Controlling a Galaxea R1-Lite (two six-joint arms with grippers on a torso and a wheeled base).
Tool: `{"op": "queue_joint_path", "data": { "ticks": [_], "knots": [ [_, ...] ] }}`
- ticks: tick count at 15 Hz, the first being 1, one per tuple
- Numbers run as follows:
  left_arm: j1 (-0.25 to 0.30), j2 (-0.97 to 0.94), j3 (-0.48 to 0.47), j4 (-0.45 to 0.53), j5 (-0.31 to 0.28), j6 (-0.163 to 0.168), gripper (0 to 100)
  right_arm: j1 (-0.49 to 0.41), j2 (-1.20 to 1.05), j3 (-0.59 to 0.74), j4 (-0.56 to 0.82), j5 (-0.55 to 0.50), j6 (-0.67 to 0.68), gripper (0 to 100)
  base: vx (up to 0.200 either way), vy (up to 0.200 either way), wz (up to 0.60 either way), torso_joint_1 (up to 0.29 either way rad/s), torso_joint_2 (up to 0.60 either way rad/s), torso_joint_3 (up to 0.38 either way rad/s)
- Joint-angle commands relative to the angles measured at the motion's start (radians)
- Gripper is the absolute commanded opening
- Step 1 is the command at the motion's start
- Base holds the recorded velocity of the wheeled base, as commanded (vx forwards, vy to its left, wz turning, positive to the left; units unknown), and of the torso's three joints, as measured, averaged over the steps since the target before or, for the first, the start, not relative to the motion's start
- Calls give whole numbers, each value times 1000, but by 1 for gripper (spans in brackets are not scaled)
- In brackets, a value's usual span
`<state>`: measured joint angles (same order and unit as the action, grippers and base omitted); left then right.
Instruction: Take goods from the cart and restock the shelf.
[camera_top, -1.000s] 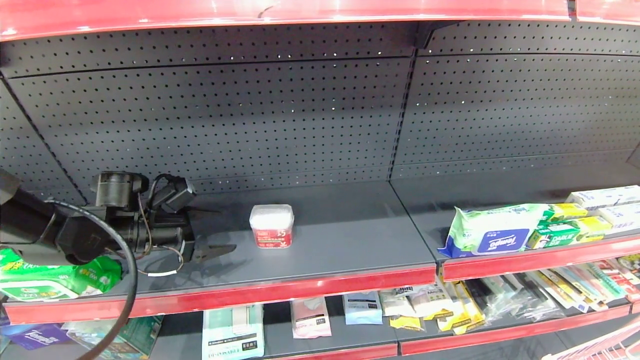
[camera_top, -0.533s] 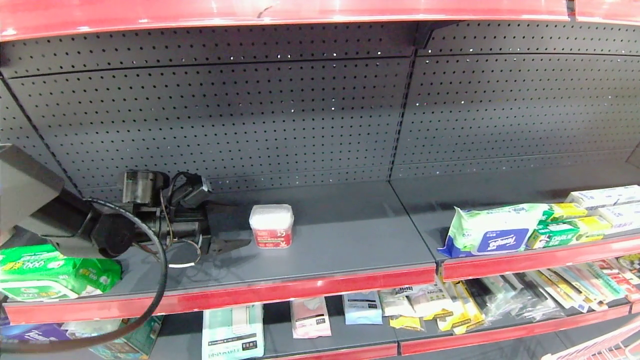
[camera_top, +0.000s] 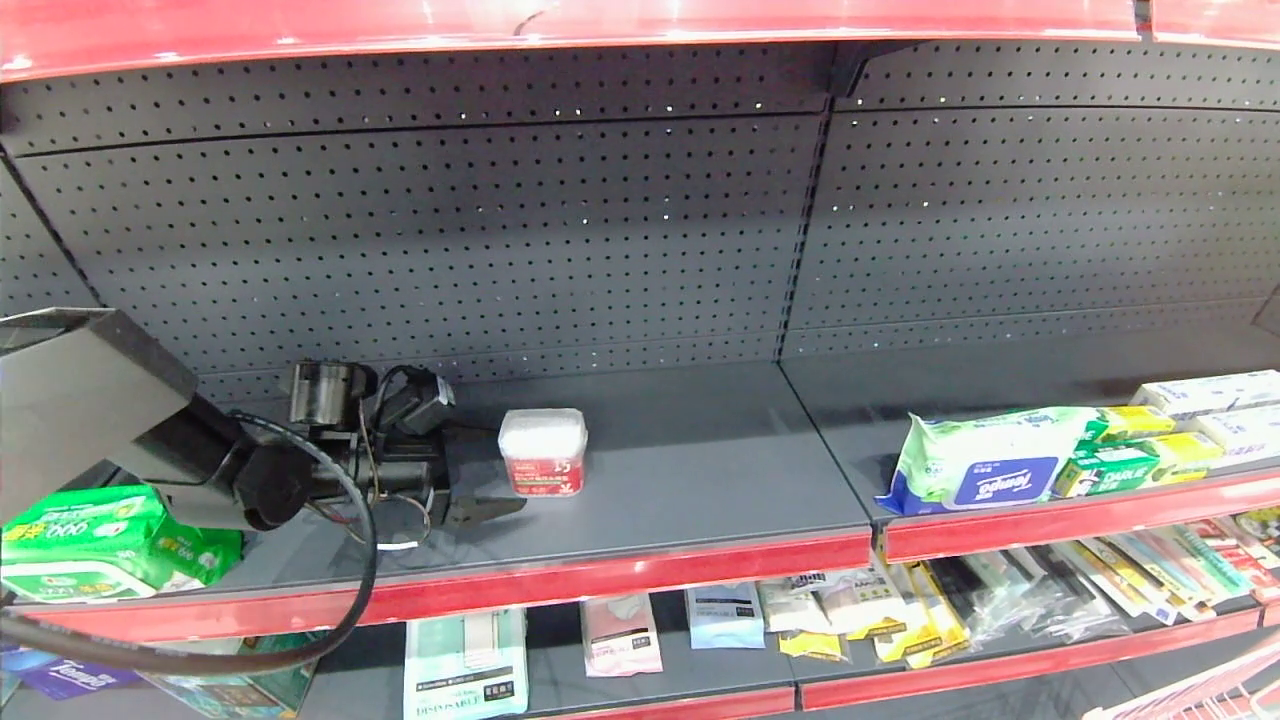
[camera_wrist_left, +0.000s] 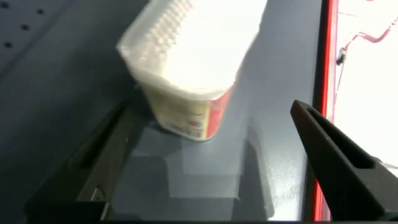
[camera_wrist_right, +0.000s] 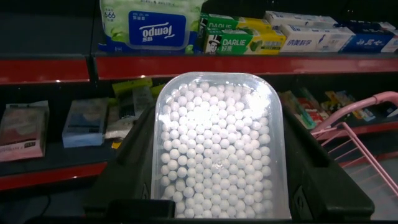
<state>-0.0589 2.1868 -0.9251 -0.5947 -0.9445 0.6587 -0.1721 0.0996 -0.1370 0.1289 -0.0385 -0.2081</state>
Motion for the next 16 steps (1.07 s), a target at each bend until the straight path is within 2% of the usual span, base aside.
{"op": "queue_joint_path", "data": {
  "ticks": [1,5,7,9,12,13,16],
  "knots": [
    [-2,11,-4,-1,1,-1,100,0,2,0,0,0,-1,0,0,0,0,0,0,0],
    [1,18,-23,-1,-8,-5,100,0,2,10,0,0,-1,0,0,0,0,0,0,0],
    [-2,42,-67,-5,-8,-2,100,0,2,8,0,0,-1,0,0,0,0,0,0,0],
    [-9,60,-74,-25,-8,-33,100,0,2,4,0,0,-1,0,0,0,0,0,0,0],
    [-18,93,-75,-100,-8,-44,100,0,2,7,0,0,-1,0,0,0,0,0,0,0],
    [-19,105,-74,-154,-8,-67,100,-1,2,8,0,0,-1,0,0,0,0,0,0,0],
    [-25,111,-74,-191,-7,-122,100,0,2,5,0,0,-2,0,0,0,0,0,0,0]
  ]
}}
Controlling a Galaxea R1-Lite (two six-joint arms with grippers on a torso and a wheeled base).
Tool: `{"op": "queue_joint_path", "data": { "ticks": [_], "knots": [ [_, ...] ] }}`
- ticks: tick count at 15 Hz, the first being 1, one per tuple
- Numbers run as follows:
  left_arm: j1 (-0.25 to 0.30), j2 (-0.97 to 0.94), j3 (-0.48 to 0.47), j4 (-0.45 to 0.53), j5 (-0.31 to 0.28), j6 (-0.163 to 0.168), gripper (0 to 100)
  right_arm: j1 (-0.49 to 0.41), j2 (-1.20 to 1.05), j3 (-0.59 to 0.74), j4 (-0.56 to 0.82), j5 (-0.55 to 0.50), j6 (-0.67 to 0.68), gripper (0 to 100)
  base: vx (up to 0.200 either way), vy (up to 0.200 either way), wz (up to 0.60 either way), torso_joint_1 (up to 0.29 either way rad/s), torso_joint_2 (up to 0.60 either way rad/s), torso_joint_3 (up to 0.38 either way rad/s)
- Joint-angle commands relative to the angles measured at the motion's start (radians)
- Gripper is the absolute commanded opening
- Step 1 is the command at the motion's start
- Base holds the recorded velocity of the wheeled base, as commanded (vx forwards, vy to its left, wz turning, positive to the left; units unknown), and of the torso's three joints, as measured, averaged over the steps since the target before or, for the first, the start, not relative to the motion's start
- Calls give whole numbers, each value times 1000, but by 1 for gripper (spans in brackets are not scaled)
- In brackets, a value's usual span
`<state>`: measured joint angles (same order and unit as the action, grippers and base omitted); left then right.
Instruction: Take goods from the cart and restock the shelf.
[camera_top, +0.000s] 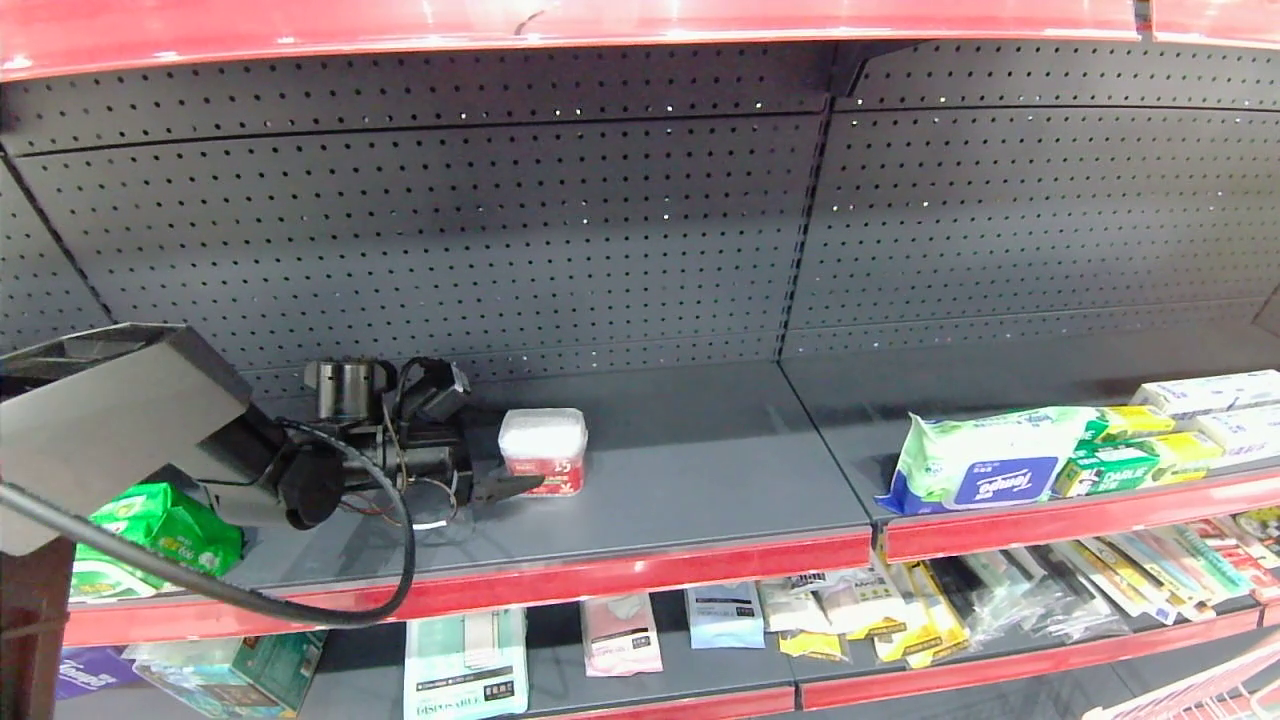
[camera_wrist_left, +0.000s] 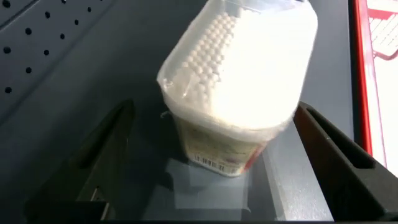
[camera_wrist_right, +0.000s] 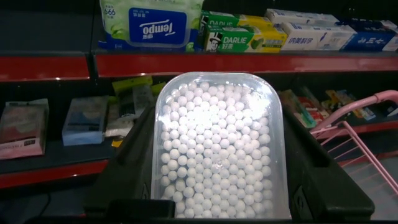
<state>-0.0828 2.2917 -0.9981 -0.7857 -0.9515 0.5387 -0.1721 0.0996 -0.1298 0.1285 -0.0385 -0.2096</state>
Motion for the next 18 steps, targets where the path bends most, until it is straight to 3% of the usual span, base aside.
{"op": "queue_joint_path", "data": {
  "ticks": [1,11,18],
  "knots": [
    [-5,6,7,-12,0,-8,100,0,2,-4,0,0,-1,0,0,0,0,0,0,0],
    [-45,38,-16,-58,28,-13,100,0,2,-7,0,0,-4,0,0,0,0,0,0,0],
    [-75,55,-47,-59,50,-39,100,-1,2,-8,0,0,-13,0,0,0,0,0,0,0]
  ]
}}
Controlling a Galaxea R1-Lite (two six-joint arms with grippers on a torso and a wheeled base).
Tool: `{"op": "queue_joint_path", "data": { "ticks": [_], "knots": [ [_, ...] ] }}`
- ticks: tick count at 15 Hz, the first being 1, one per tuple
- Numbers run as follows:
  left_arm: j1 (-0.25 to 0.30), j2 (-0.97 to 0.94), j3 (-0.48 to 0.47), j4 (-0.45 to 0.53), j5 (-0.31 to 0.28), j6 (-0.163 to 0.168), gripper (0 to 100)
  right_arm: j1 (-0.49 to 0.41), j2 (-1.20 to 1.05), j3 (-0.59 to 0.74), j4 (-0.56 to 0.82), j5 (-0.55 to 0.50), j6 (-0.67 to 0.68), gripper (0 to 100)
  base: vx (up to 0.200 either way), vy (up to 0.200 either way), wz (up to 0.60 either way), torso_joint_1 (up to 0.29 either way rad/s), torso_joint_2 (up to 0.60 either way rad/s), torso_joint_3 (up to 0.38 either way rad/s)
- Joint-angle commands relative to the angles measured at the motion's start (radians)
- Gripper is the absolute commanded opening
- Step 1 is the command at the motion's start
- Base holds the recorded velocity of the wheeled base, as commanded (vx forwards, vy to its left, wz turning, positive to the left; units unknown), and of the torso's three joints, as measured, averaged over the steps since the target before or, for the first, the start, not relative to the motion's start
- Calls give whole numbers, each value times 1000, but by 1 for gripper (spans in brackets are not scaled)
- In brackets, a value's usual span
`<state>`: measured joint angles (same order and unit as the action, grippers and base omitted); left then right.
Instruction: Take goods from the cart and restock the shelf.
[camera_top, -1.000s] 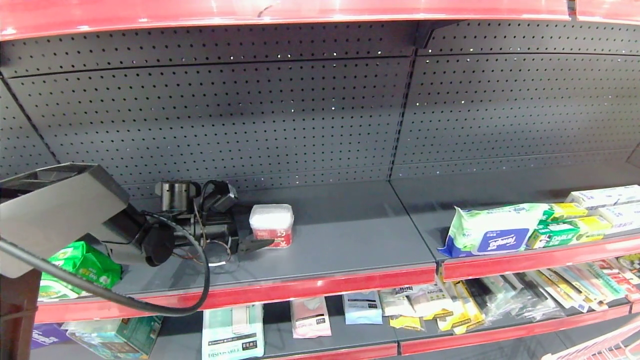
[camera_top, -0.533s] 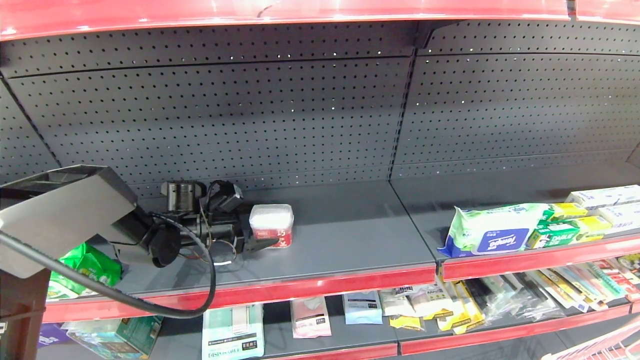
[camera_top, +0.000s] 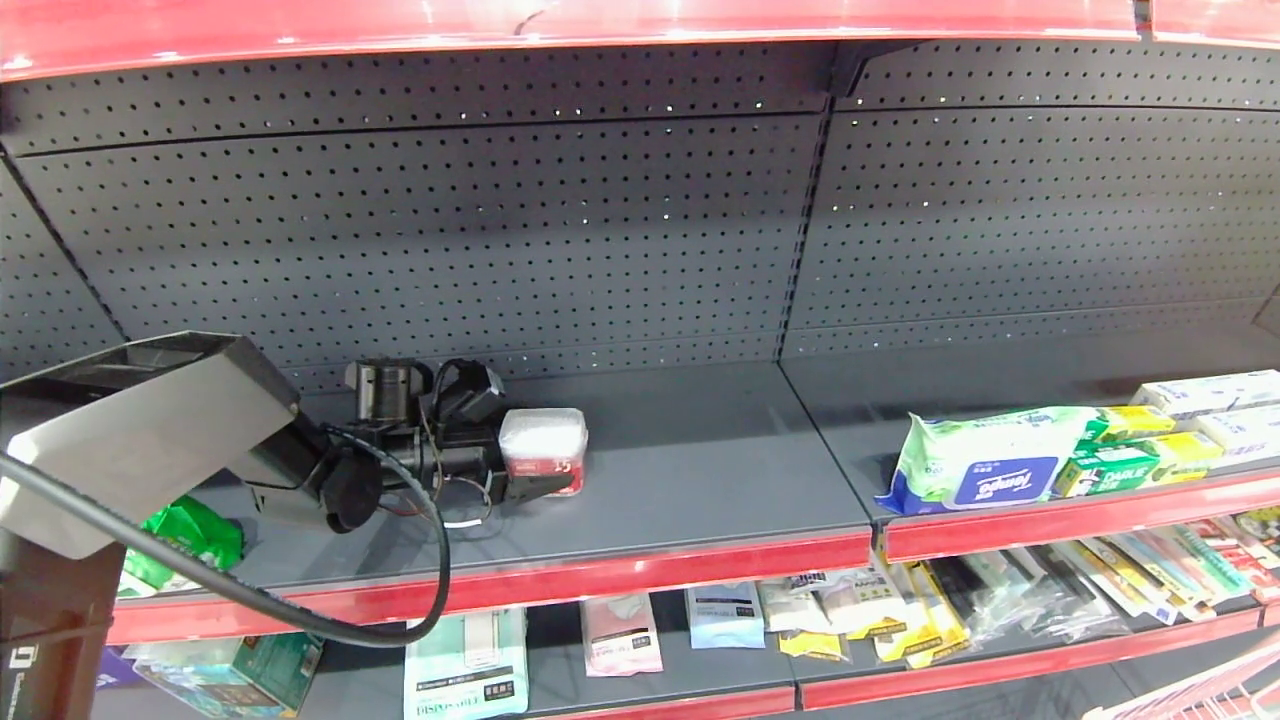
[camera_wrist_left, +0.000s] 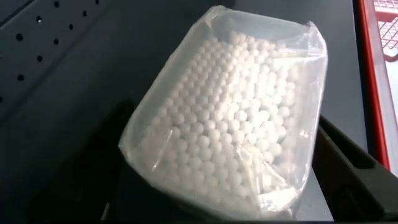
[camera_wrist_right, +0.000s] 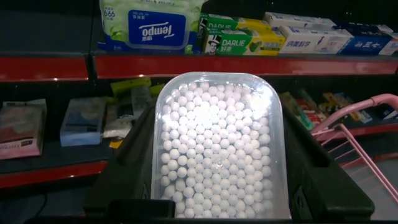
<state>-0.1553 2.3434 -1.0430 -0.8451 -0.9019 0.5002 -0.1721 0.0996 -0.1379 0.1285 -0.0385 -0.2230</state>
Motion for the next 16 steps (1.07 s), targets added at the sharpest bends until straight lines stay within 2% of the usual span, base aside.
{"op": "queue_joint_path", "data": {
  "ticks": [1,9,10,13,16],
  "knots": [
    [-9,8,-2,0,3,0,100,0,2,0,0,0,-1,0,0,0,0,0,0,0],
    [-23,34,-9,-32,3,-2,100,-1,2,-2,0,-1,-3,0,0,0,0,0,0,0],
    [-23,34,-8,-40,3,-3,0,0,2,-2,0,0,-3,0,0,0,0,0,0,0],
    [-21,33,-6,-45,3,-22,0,-1,2,-2,0,0,-3,0,0,0,0,0,0,0],
    [-18,28,3,-45,1,-22,0,0,2,-2,0,-1,-3,0,0,0,0,0,0,0]
  ]
}}
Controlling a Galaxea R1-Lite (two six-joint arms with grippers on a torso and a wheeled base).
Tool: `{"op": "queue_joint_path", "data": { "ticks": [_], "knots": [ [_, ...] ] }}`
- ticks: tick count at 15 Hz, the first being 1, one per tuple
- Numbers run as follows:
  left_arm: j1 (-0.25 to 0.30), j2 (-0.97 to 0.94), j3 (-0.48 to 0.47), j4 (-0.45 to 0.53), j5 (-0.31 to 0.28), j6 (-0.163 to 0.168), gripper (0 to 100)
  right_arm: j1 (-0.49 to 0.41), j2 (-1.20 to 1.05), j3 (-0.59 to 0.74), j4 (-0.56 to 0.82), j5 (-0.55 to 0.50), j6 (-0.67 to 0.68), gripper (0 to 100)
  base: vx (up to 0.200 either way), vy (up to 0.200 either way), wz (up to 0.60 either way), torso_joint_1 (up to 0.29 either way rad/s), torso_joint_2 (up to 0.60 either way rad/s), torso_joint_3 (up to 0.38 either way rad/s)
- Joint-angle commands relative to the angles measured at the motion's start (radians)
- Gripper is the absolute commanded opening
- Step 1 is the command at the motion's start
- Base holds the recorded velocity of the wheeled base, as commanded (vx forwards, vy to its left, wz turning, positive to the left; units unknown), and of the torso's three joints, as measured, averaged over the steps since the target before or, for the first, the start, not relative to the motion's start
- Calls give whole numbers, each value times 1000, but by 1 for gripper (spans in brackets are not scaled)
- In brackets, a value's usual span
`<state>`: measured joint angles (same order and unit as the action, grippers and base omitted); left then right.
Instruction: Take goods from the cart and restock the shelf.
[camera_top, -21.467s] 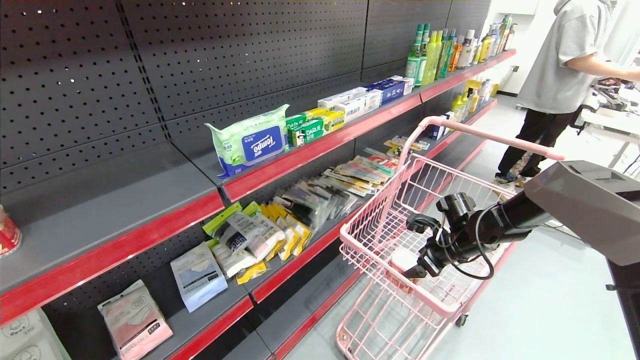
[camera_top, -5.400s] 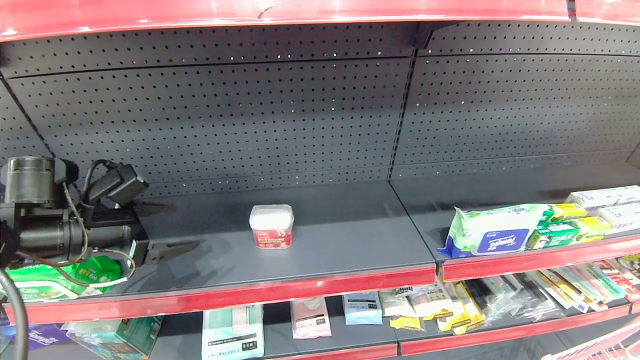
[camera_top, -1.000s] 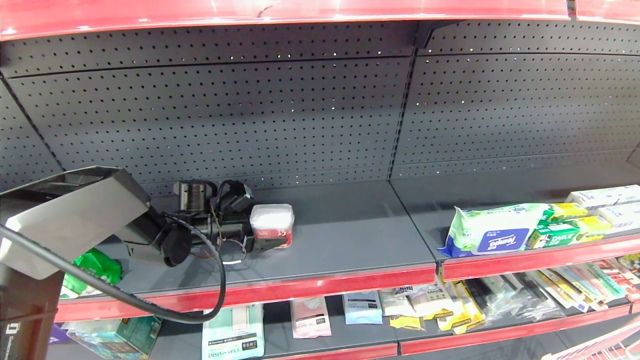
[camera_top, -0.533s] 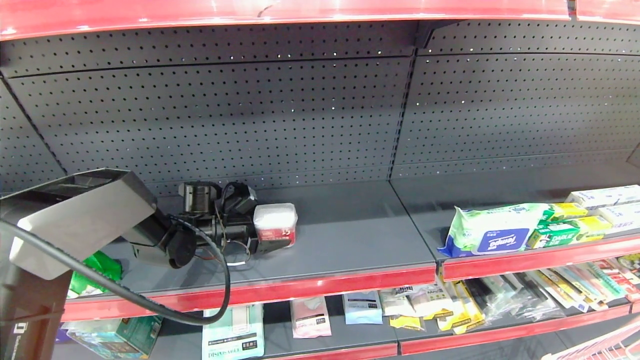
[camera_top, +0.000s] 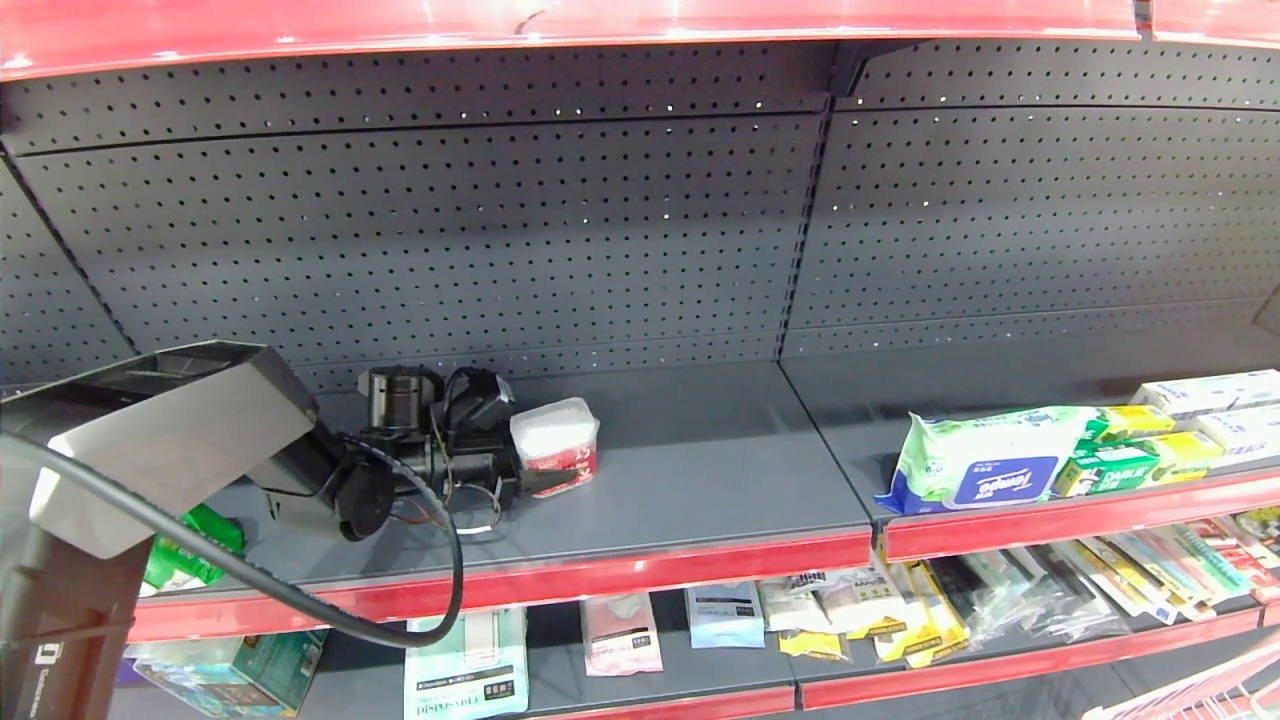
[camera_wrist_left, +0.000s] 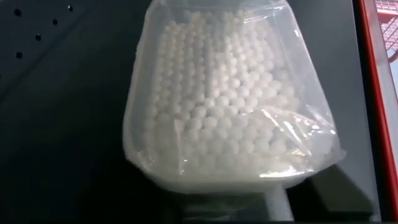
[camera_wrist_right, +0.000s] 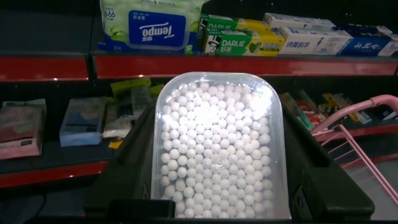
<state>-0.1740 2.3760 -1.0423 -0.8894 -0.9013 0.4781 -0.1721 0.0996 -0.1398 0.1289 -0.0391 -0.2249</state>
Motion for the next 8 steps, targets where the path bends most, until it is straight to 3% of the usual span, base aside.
{"op": "queue_joint_path", "data": {
  "ticks": [1,3,8],
  "knots": [
    [4,-7,7,-16,-8,-1,0,0,2,0,0,1,1,0,0,0,0,0,0,0],
    [11,-18,33,-42,-21,-3,0,0,2,0,0,1,1,0,0,0,0,0,0,0],
    [64,-146,196,-51,-150,17,0,-1,2,5,-2,1,2,0,0,0,0,0,0,0]
  ]
}}
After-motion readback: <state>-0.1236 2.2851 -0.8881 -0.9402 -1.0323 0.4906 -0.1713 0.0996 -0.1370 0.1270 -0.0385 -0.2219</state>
